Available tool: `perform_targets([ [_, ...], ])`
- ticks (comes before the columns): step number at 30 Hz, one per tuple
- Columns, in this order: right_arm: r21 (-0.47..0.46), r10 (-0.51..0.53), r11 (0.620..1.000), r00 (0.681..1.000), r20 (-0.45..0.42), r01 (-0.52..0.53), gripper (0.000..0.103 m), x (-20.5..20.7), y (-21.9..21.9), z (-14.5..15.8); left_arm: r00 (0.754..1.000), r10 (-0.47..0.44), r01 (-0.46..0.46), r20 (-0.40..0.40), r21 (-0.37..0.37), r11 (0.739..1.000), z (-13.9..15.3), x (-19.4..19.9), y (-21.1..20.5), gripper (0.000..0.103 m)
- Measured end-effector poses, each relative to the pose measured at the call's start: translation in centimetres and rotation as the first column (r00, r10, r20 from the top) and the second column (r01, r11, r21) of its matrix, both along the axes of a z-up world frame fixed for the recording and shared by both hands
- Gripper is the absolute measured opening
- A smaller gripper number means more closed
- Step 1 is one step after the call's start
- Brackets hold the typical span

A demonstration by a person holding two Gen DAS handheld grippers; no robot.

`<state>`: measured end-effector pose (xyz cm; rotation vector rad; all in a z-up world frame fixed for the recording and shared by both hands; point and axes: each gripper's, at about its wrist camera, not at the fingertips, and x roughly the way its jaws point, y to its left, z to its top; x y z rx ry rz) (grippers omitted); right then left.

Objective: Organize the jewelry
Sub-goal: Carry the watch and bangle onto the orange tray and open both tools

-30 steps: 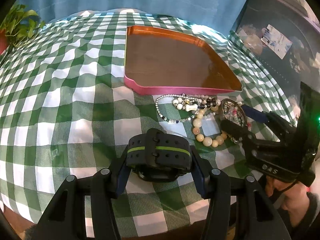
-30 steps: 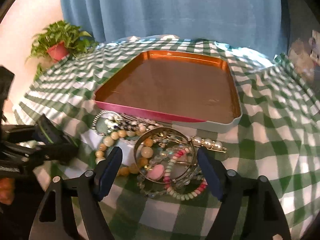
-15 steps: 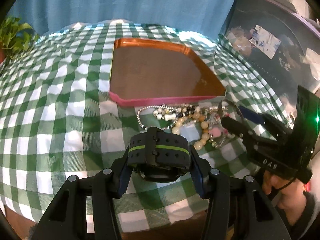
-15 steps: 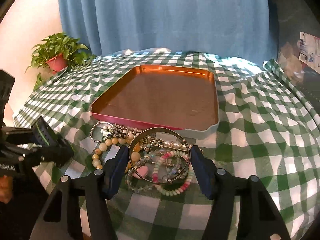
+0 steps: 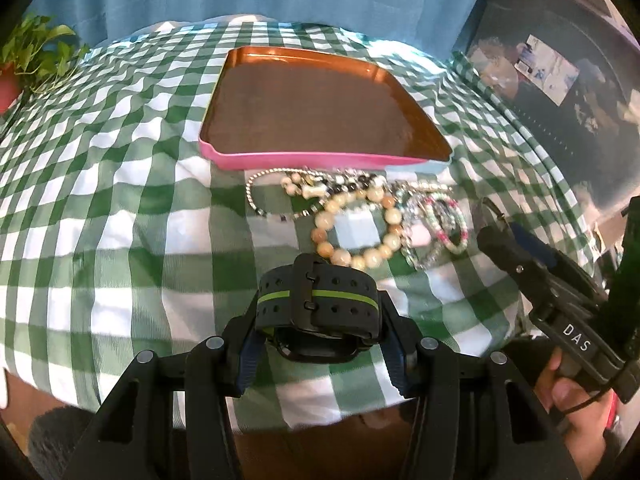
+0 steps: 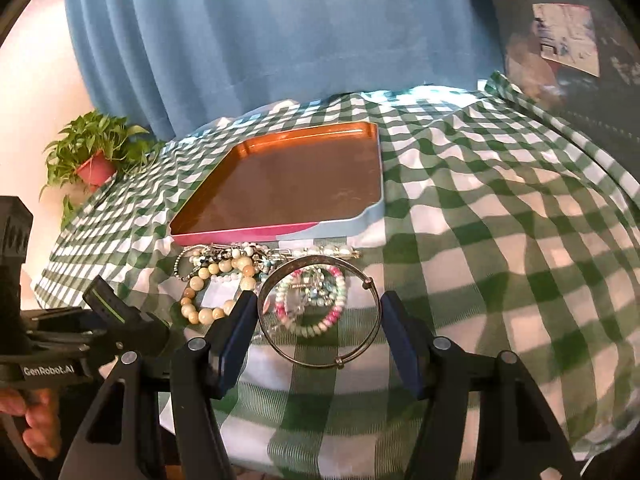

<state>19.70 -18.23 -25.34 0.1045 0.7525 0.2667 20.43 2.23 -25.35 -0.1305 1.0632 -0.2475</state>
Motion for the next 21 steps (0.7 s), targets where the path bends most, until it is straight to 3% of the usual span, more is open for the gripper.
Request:
perform_targets([
  [5, 0.002, 0.002, 1.0, 1.0, 0.021, -0.002, 0.059, -1.4, -0.5, 1.3, 0.998, -0.008, 0.007, 0.057, 0.022, 1.0, 2.9, -1.1, -0.8, 0.052],
  [9, 0.027, 0.014, 1.0, 0.999, 0.039, -0.015, 0.059, -2.4, -0.9, 3.1, 0.989, -0.036, 0.031, 0.141, 0.04, 0.999, 7.0, -1.7, -1.8, 0.052],
  [11, 0.035, 0.013, 0.999, 0.999, 0.048, -0.014, 0.059, -2.8, -1.0, 4.3, 0.983, -0.051, 0.049, 0.174, 0.014, 0.999, 9.1, -1.8, -2.1, 0.052],
  [13, 0.045, 0.015, 0.999, 0.999, 0.051, -0.017, 0.059, -3.0, -1.2, 5.4, 0.971, -0.073, 0.075, 0.228, -0.003, 0.997, 11.6, -2.1, -2.6, 0.052],
  [16, 0.05, 0.024, 0.998, 0.998, 0.06, -0.027, 0.059, -2.8, -1.3, 7.3, 0.943, -0.106, 0.091, 0.316, 0.062, 0.994, 14.6, -2.3, -4.1, 0.052],
  [21, 0.069, 0.027, 0.997, 0.998, 0.051, -0.03, 0.059, -2.1, -2.0, 10.1, 0.932, -0.075, 0.049, 0.355, 0.083, 0.995, 17.0, -1.5, -4.8, 0.052],
])
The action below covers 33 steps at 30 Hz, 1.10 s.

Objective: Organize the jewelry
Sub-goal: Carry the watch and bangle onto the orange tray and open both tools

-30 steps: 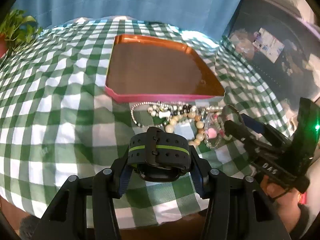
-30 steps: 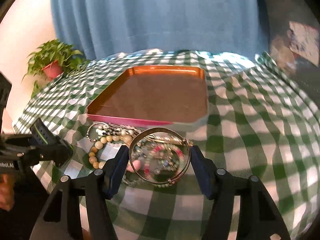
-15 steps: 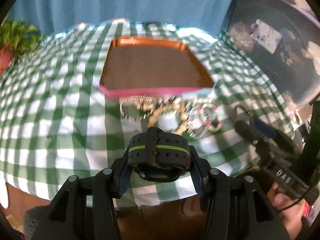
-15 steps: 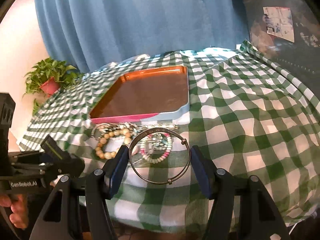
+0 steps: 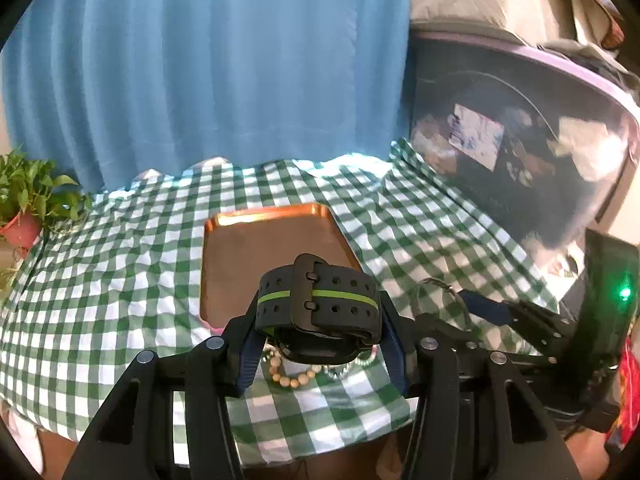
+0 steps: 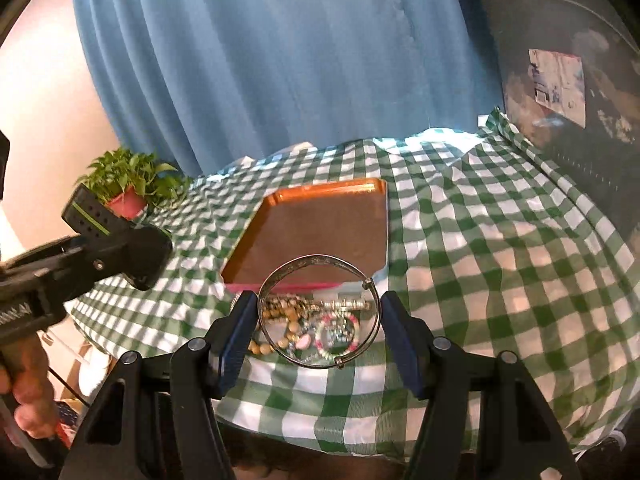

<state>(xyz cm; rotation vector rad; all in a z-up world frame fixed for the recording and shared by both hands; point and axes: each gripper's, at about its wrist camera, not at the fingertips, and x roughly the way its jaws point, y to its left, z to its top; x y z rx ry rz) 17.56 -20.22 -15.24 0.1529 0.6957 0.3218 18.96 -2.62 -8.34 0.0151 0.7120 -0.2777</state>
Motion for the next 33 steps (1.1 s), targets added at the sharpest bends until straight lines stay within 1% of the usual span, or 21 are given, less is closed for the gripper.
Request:
perform_targets([
  [2, -0.024, 0.001, 1.0, 1.0, 0.012, 0.0, 0.059, 0.4, 0.1, 1.5, 1.0, 0.016, -0.016, 0.024, 0.009, 1.0, 0.7, 0.2, 0.1, 0.052],
  [5, -0.048, 0.015, 0.999, 1.0, 0.025, -0.014, 0.059, 1.2, 0.7, 3.1, 0.998, 0.042, -0.043, 0.045, 0.001, 0.999, 1.3, 0.5, 0.8, 0.052],
  [7, -0.071, 0.032, 0.997, 0.999, 0.035, -0.03, 0.059, 1.8, 1.5, 3.9, 0.997, 0.058, -0.057, 0.052, -0.013, 0.998, 1.6, 1.1, 1.5, 0.052],
  [11, -0.091, 0.061, 0.994, 0.997, 0.044, -0.057, 0.059, 2.9, 3.0, 4.5, 0.994, 0.089, -0.09, 0.062, 0.014, 0.996, 1.4, 2.4, 2.2, 0.052],
  [15, -0.111, 0.078, 0.991, 0.996, 0.039, -0.073, 0.059, 4.4, 4.5, 4.3, 0.992, 0.107, -0.11, 0.07, 0.044, 0.993, 1.0, 4.1, 2.7, 0.052],
  [18, -0.116, 0.092, 0.989, 0.995, 0.037, -0.087, 0.059, 6.0, 5.6, 3.8, 0.984, 0.143, -0.152, 0.111, 0.079, 0.985, 0.7, 5.4, 3.2, 0.052],
  [20, -0.123, 0.094, 0.988, 0.995, 0.035, -0.089, 0.059, 7.0, 6.1, 3.6, 0.979, 0.154, -0.166, 0.131, 0.089, 0.982, 0.6, 6.3, 3.5, 0.052],
  [24, -0.128, 0.113, 0.986, 0.993, 0.039, -0.107, 0.059, 9.3, 6.7, 3.1, 0.98, 0.15, -0.161, 0.129, 0.08, 0.984, 0.1, 8.7, 4.0, 0.052],
  [28, -0.145, 0.109, 0.984, 0.993, 0.035, -0.103, 0.059, 11.8, 7.2, 2.7, 0.984, 0.131, -0.141, 0.12, 0.077, 0.987, -0.4, 11.4, 4.1, 0.052],
  [31, -0.184, 0.086, 0.98, 0.994, 0.061, -0.073, 0.059, 13.6, 7.5, 2.9, 0.981, 0.125, -0.14, 0.149, 0.095, 0.986, 0.0, 13.3, 4.0, 0.052],
  [33, -0.163, 0.084, 0.984, 0.993, 0.078, -0.07, 0.059, 14.9, 7.4, 3.2, 0.977, 0.123, -0.14, 0.173, 0.089, 0.986, 0.4, 14.4, 4.0, 0.053],
])
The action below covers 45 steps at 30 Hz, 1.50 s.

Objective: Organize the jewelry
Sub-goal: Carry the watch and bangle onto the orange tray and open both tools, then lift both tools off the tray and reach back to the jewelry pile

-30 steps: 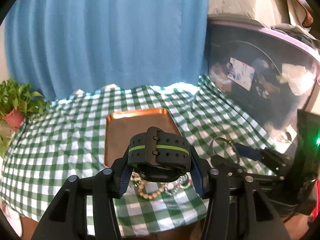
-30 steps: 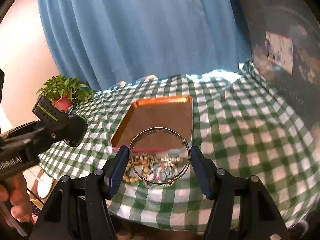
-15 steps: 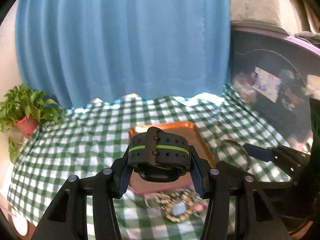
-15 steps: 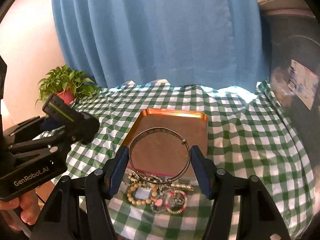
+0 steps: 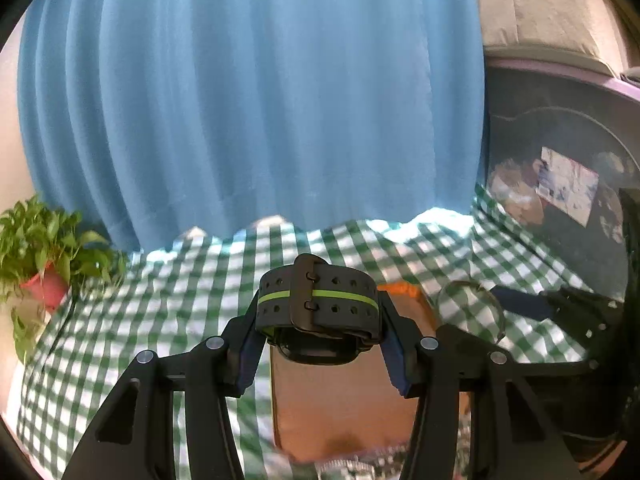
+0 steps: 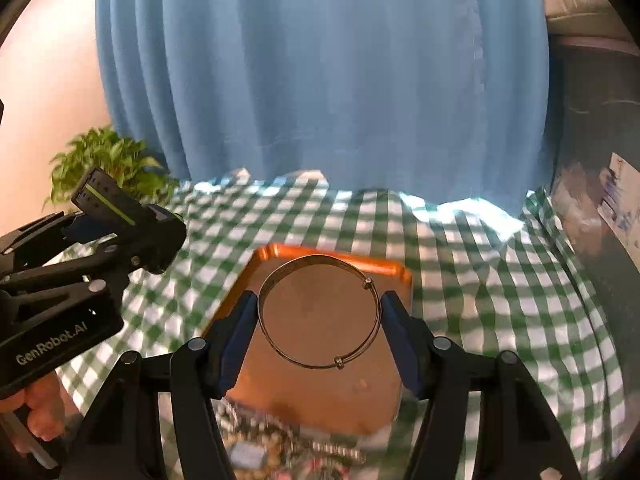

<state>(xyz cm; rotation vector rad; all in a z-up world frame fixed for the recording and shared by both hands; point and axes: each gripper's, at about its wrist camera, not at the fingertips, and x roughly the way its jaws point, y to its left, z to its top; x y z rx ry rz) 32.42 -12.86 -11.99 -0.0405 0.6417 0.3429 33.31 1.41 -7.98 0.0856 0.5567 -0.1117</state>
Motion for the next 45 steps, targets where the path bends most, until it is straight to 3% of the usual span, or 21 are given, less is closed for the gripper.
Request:
perform_targets([
  [4, 0.01, 0.009, 1.0, 1.0, 0.016, -0.009, 0.059, 2.4, 0.5, 0.1, 1.0, 0.016, -0.016, 0.008, -0.011, 1.0, -0.7, 2.2, 0.7, 0.053],
  [9, -0.018, 0.002, 1.0, 1.0, -0.004, -0.002, 0.06, 5.3, 1.5, -1.8, 0.993, 0.005, -0.02, -0.121, -0.124, 0.992, -5.4, 5.8, 2.9, 0.053],
  [12, -0.011, 0.033, 0.999, 0.999, -0.037, -0.033, 0.06, 6.7, 1.9, -4.3, 0.991, 0.016, -0.031, -0.136, -0.11, 0.993, -8.1, 6.6, 3.6, 0.053],
  [19, -0.047, 0.024, 0.998, 0.982, -0.187, -0.034, 0.06, 10.2, 2.2, -10.9, 0.95, -0.052, 0.001, -0.309, -0.165, 0.986, -14.9, 9.5, 3.3, 0.053],
  [23, -0.059, 0.017, 0.998, 0.966, -0.256, -0.033, 0.06, 10.7, 2.2, -13.5, 0.933, -0.049, -0.004, -0.357, -0.147, 0.989, -16.8, 10.0, 3.2, 0.053],
  [28, -0.069, 0.013, 0.997, 0.966, -0.258, -0.032, 0.061, 10.4, 2.4, -14.1, 0.93, -0.045, -0.009, -0.364, -0.145, 0.989, -17.4, 9.7, 3.4, 0.053],
  [30, -0.072, 0.022, 0.997, 0.969, -0.247, -0.041, 0.062, 10.1, 2.5, -13.8, 0.935, -0.032, -0.02, -0.353, -0.143, 0.99, -16.7, 8.7, 3.8, 0.06],
  [31, -0.072, 0.026, 0.996, 0.97, -0.24, -0.044, 0.068, 9.8, 2.5, -13.5, 0.939, -0.021, -0.028, -0.343, -0.136, 0.99, -16.1, 8.0, 3.9, 0.063],
  [33, -0.05, 0.02, 0.998, 0.971, -0.238, -0.033, 0.076, 8.9, 1.7, -12.5, 0.945, 0.001, -0.045, -0.327, -0.126, 0.991, -14.7, 6.3, 4.2, 0.087],
  [34, -0.032, 0.023, 0.999, 0.972, -0.235, -0.031, 0.079, 8.6, 1.3, -12.1, 0.949, 0.003, -0.046, -0.316, -0.129, 0.991, -14.0, 5.4, 4.2, 0.091],
  [37, 0.032, 0.014, 0.999, 0.976, -0.217, -0.007, 0.09, 6.0, -0.9, -10.3, 0.963, -0.033, -0.003, -0.268, -0.133, 0.991, -12.0, 1.0, 3.9, 0.092],
  [41, 0.015, -0.044, 0.999, 0.979, -0.201, 0.048, 0.09, 0.5, -3.9, -9.3, 0.974, -0.038, 0.024, -0.225, -0.064, 0.998, -11.5, -5.0, 3.3, 0.092],
  [44, -0.012, -0.091, 0.996, 0.976, -0.199, 0.09, 0.089, -4.6, -6.1, -10.2, 0.982, -0.043, 0.034, -0.184, -0.052, 0.998, -12.7, -8.7, 3.4, 0.092],
  [45, -0.013, -0.097, 0.995, 0.976, -0.197, 0.096, 0.084, -5.7, -6.5, -10.6, 0.983, -0.035, 0.028, -0.18, -0.045, 0.999, -13.5, -9.6, 3.5, 0.09],
])
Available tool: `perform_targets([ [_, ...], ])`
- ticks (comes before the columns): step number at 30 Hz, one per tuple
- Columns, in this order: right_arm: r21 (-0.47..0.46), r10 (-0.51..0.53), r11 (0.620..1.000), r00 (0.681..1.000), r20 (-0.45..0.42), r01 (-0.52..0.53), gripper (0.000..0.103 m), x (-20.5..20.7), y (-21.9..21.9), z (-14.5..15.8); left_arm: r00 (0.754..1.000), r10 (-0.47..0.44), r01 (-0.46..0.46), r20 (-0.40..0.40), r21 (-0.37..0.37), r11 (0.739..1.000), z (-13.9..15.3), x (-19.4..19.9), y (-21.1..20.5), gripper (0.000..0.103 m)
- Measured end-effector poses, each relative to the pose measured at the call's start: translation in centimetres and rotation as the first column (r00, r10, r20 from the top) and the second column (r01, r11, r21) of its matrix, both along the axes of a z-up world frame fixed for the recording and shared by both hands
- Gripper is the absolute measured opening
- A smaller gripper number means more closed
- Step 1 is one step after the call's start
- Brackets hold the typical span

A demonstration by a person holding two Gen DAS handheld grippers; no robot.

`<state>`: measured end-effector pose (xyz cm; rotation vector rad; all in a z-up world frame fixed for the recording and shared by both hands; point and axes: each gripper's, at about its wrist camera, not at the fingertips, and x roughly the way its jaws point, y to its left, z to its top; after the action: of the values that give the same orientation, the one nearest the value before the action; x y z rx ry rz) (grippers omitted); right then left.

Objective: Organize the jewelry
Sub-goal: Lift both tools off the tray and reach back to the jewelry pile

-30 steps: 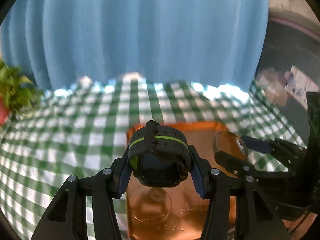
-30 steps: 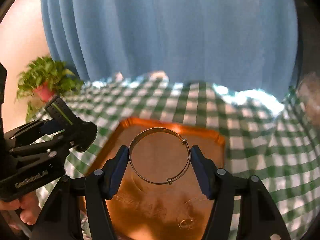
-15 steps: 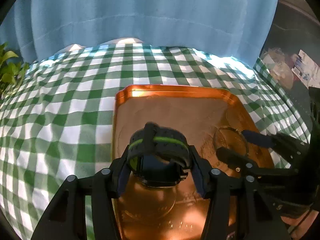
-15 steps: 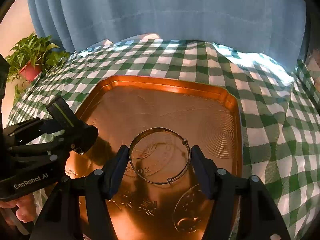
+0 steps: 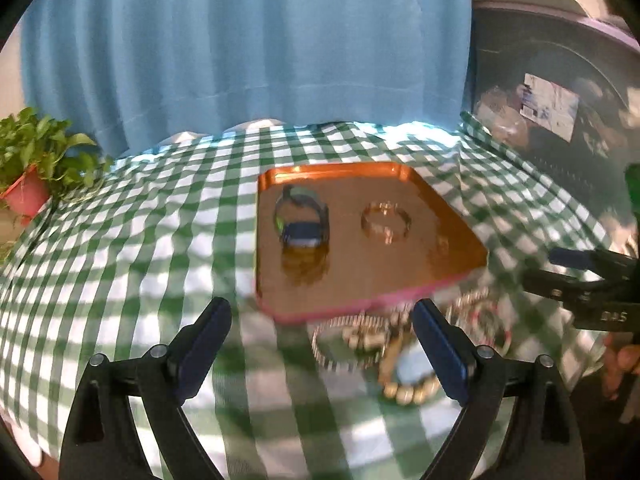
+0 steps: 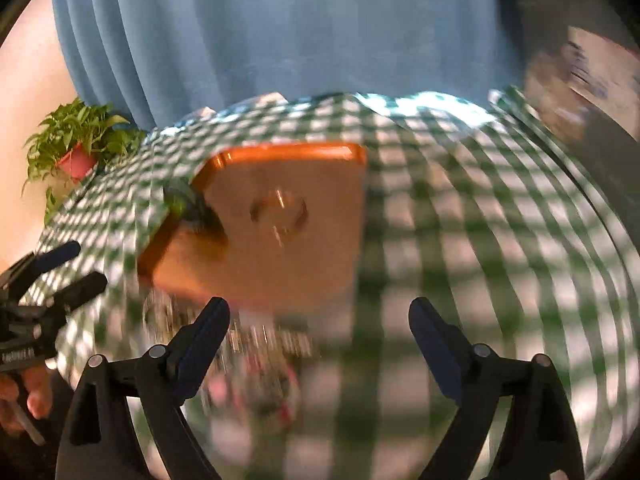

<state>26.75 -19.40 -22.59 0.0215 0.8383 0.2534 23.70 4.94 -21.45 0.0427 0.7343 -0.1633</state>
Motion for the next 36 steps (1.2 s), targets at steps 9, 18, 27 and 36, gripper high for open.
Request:
perform_targets([
  [9, 0.008, 0.042, 0.999, 0.999, -0.026, -0.042, 0.034, -5.0, -0.7, -3.7, 0.988, 0.011, -0.018, -0.151, -0.049, 0.999, -5.0, 1.1, 1.0, 0.052],
  [18, -0.095, 0.16, 0.983, 0.987, -0.005, -0.16, 0.014, -3.5, 2.4, -4.6, 0.988, 0.022, -0.024, -0.153, -0.013, 1.0, -6.1, 3.1, 1.0, 0.016],
  [27, -0.149, 0.143, 0.979, 0.99, 0.012, -0.14, 0.013, -3.9, 3.2, -5.6, 0.992, 0.052, -0.048, -0.112, 0.044, 0.998, -6.3, 2.7, 0.2, 0.016],
  [36, -0.114, 0.063, 0.992, 0.997, 0.039, -0.058, 0.01, -4.3, 2.9, -5.6, 0.971, 0.143, -0.117, -0.193, 0.14, 0.983, -5.9, 3.9, -2.2, 0.004],
])
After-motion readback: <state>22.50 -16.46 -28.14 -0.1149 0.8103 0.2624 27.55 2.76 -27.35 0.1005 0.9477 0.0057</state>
